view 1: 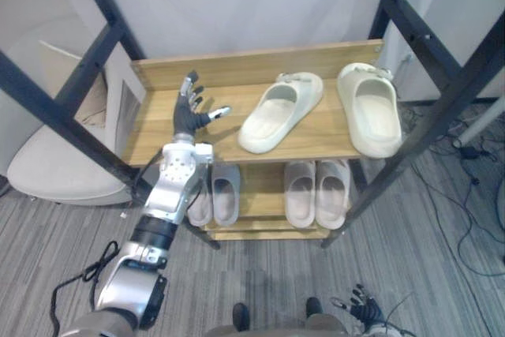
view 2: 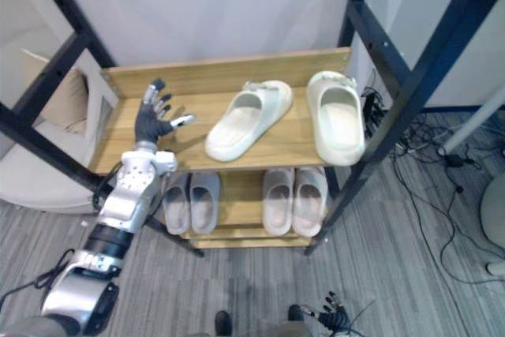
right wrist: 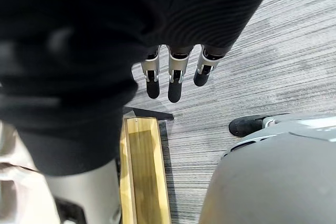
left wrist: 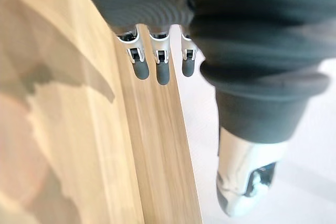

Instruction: Organize the slippers on the shoe rack

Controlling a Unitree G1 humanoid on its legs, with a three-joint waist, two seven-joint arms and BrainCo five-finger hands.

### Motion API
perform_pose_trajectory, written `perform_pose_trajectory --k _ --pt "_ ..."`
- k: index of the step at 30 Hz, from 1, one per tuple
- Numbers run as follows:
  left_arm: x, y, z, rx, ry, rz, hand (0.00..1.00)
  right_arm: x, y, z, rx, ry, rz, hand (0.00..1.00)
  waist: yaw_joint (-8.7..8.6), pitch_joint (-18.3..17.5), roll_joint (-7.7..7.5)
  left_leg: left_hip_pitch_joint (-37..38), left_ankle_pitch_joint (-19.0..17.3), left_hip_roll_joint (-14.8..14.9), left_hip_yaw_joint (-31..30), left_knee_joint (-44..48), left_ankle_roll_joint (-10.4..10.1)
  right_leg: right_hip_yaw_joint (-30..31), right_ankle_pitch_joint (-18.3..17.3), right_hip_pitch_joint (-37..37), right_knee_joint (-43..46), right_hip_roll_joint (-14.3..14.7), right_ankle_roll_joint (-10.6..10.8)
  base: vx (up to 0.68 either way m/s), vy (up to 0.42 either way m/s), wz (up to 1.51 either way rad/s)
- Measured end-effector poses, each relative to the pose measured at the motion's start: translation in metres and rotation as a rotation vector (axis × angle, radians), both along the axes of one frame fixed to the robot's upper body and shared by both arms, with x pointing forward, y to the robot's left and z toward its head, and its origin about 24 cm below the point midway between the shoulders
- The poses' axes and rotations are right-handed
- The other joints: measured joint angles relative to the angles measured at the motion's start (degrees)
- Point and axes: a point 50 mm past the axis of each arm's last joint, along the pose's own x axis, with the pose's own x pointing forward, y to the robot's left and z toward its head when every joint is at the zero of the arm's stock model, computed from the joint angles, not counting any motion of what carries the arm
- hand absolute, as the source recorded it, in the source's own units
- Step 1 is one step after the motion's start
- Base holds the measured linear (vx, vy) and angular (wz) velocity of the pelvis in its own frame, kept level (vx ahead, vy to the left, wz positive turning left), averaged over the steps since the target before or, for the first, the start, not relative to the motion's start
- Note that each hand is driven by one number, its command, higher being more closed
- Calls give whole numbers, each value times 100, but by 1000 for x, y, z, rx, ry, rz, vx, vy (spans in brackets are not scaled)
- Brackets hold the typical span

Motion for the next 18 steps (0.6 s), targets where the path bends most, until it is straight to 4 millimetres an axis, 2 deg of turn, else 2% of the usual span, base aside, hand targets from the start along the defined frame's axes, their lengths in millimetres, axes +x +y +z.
perform_pose_trajectory --k 5,11,14,15,18 --pt "-11 -6 -17 -60 53 -71 0 0 2 -3 1 19 13 0 18 -38 -66 0 36 -6 -83 -48 -1 -101 2 39 -32 2 2 -10 -15 9" --pt "-21 -21 -23 -82 64 -168 0 1 5 -4 6 29 30 0 22 -90 -157 13 37 -18 -171 -46 2 -195 1 134 -36 1 2 -1 -9 9" --pt "-26 -32 -29 -68 81 -229 0 4 8 -4 8 27 49 0 29 -111 -192 84 40 -20 -195 -48 6 -237 -2 185 -39 0 2 -55 -10 4" --pt "-28 -44 -31 -71 86 -277 0 7 9 -4 9 22 54 0 37 -122 -205 88 40 -24 -220 -49 7 -255 -11 197 -42 -3 12 -57 -12 6" --pt "-33 -61 -33 -61 89 -353 0 8 9 -4 10 20 57 0 37 -127 -209 83 53 -21 -254 -66 11 -289 -12 200 -58 -1 15 -58 -14 6"
